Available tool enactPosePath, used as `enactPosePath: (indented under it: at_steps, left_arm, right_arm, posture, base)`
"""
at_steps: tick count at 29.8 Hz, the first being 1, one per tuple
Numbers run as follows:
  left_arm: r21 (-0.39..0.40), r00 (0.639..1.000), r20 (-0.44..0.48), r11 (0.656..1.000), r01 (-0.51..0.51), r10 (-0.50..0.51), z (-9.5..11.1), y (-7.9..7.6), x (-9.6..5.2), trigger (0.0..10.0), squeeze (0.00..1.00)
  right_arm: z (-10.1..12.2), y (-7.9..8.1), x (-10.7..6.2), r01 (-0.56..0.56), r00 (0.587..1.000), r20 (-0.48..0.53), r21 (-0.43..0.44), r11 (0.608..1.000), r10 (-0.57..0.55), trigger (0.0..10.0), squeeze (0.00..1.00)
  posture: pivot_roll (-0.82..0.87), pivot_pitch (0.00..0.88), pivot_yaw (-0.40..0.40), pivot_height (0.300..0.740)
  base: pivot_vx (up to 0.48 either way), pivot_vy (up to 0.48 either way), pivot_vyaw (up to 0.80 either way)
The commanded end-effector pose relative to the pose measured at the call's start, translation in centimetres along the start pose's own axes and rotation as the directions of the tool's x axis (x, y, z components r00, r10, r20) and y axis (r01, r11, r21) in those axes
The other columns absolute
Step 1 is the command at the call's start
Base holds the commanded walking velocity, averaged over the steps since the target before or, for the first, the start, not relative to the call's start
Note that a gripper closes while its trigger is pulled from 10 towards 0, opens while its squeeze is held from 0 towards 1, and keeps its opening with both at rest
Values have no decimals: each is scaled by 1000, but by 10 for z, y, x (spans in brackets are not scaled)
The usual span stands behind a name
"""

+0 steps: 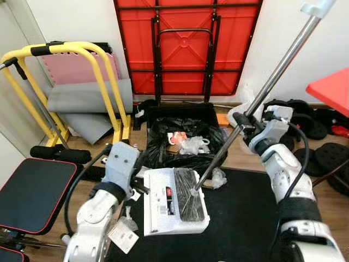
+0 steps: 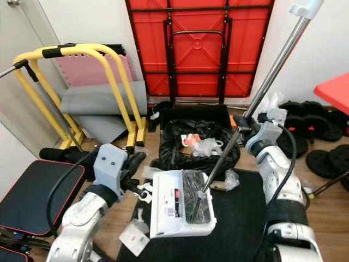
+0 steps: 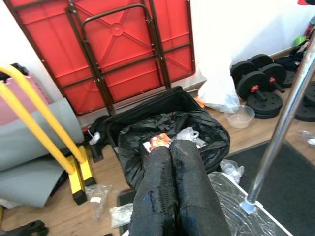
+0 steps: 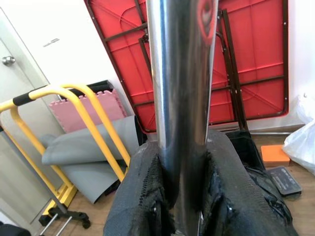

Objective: Sweep floor

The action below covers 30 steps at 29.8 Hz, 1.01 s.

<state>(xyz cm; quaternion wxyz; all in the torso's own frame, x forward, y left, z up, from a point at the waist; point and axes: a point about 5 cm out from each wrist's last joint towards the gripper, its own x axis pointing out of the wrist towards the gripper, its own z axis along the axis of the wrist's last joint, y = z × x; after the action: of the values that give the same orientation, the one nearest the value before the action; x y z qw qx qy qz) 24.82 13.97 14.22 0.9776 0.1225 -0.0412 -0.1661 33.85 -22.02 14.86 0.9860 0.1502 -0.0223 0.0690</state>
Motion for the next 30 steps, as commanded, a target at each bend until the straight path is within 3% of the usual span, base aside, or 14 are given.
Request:
enactPosePath:
  at_steps: [1, 5, 9, 24, 30]
  left_arm:
    - [-4, 990, -14, 990, -140, 140, -5, 8, -2, 10000, 0]
    - [-26, 992, -11, 992, -125, 125, -5, 7, -3, 10000, 0]
    - [-51, 992, -13, 990, -129, 129, -7, 8, -6, 10000, 0]
    - [-67, 989, -5, 987, -148, 148, -9, 9, -9, 10000, 0]
    - [-63, 989, -4, 987, -149, 149, -10, 9, -10, 10000, 0]
  right_arm:
    - [8, 7, 1, -20, 999, 50, 34, 999, 18, 10000, 0]
    - [6, 7, 0, 1, 999, 48, 44, 999, -3, 10000, 0]
    - [8, 13, 1, -25, 998, 59, 46, 999, 23, 10000, 0]
    - [7, 19, 1, -33, 999, 39, 62, 998, 31, 10000, 0]
    - [7, 21, 1, -50, 998, 45, 93, 994, 46, 10000, 0]
  posture:
    - [-145, 0, -11, 740]
    - [-147, 0, -9, 740]
    - [-147, 0, -9, 740]
    - [-144, 0, -19, 740]
    - [-143, 0, -21, 740]
  base:
    - [0, 0, 0]
    - [0, 0, 0]
    - [0, 0, -758]
    - [295, 0, -160]
    - [325, 0, -533]
